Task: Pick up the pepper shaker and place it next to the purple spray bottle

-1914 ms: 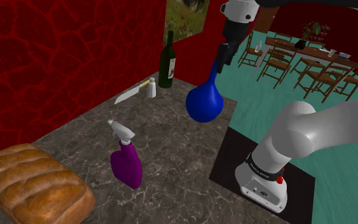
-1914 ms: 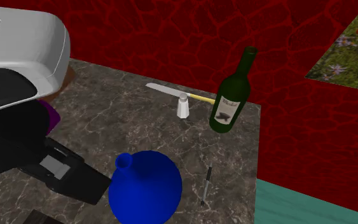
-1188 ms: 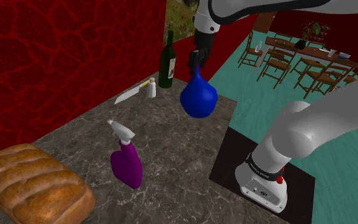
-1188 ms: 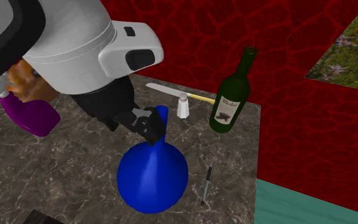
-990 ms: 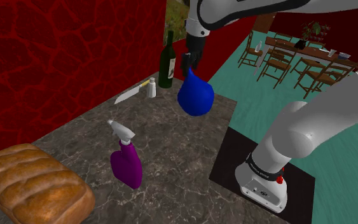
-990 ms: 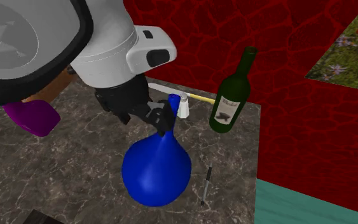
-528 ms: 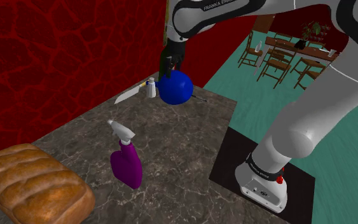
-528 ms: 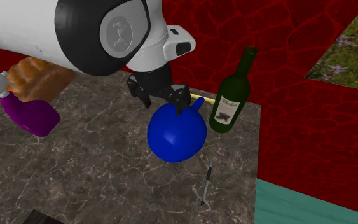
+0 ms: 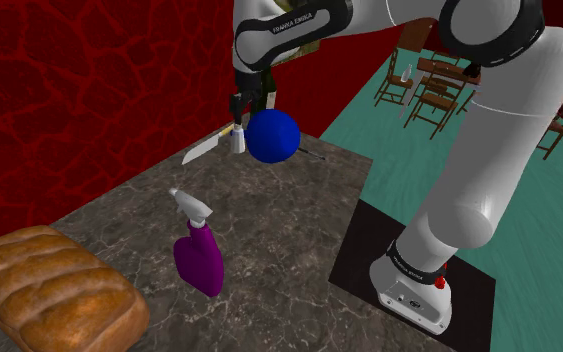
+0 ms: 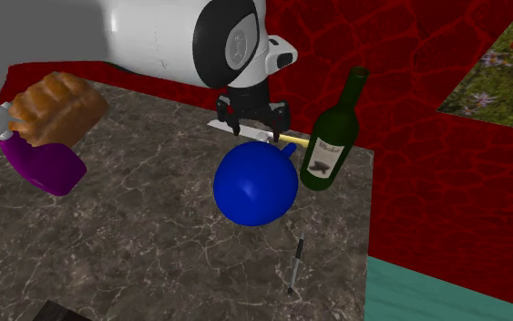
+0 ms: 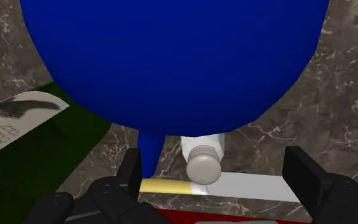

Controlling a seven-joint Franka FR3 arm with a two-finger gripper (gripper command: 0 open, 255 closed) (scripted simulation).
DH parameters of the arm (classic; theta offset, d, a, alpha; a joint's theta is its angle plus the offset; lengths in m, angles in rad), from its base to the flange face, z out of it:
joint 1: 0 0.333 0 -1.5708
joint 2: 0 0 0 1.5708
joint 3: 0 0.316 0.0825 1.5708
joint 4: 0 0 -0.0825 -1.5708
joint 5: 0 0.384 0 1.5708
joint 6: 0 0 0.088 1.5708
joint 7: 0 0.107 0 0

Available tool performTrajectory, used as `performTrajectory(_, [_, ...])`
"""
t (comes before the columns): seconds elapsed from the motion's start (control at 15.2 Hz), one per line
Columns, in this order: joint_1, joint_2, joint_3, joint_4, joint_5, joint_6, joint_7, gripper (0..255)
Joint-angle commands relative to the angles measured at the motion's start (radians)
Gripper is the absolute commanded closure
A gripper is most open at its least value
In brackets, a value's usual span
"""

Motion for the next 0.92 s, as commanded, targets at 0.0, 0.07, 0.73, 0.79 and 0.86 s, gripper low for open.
performTrajectory(0.0, [0.004, 0.078, 0.003, 0.070, -0.005, 0.006, -0.003, 0])
performTrajectory(0.07, [0.006, 0.110, 0.003, 0.103, -0.008, 0.006, -0.005, 0])
performTrajectory(0.73, [0.001, 0.160, -0.002, 0.069, -0.014, 0.089, 0.000, 0])
performTrajectory(0.79, [0.001, 0.160, -0.002, 0.069, -0.014, 0.089, 0.000, 0])
performTrajectory(0.86, [0.001, 0.160, -0.002, 0.069, -0.015, 0.089, 0.000, 0])
